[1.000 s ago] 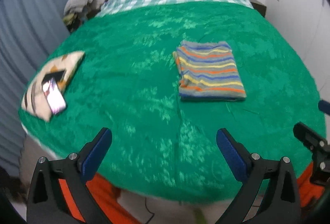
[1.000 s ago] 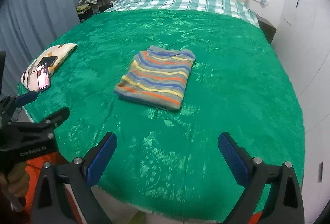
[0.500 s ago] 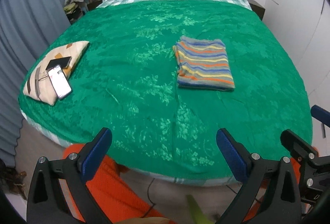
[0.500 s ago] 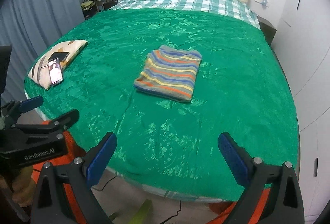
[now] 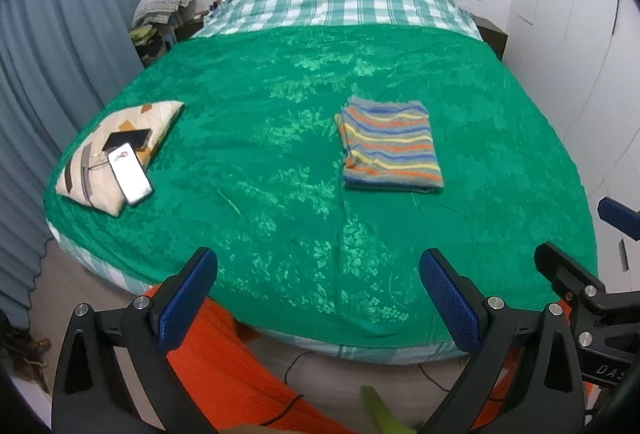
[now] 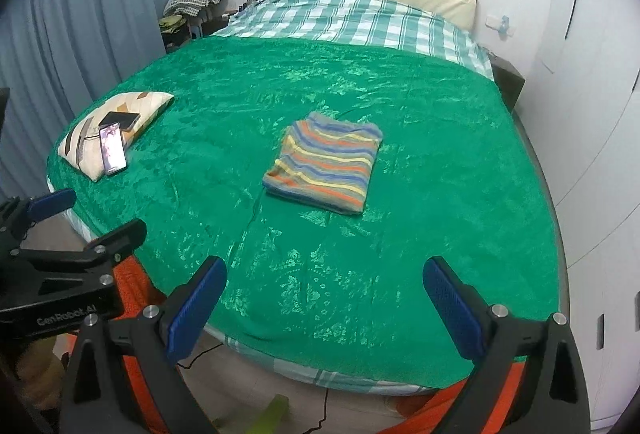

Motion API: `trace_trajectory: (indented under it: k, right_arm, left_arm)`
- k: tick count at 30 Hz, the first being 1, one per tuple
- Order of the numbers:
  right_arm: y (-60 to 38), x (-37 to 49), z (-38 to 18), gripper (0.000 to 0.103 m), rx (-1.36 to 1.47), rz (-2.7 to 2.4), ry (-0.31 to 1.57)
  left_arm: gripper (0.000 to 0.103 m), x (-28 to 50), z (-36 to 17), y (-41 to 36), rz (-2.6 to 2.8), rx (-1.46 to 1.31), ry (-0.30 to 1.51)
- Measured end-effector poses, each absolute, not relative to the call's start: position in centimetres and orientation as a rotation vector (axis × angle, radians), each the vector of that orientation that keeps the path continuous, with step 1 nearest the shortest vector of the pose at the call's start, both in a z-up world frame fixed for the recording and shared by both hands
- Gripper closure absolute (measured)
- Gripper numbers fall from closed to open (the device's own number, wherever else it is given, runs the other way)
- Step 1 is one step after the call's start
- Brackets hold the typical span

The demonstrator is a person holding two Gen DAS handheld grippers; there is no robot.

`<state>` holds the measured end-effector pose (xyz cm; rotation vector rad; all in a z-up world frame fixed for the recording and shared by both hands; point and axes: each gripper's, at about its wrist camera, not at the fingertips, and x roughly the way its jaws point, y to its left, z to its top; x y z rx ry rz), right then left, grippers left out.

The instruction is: Fold small clothes

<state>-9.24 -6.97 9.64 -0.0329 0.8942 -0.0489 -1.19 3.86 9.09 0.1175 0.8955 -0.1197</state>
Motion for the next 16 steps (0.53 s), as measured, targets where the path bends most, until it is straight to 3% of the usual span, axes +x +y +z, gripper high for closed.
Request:
trace_trajectory:
  k: [16]
  right_arm:
    - [-7.61, -9.20, 9.54, 0.005, -0.024, -0.056, 0.885]
  left_arm:
    - [0.002, -1.36, 9.41, 3.56, -0.113, 0.122, 0.863]
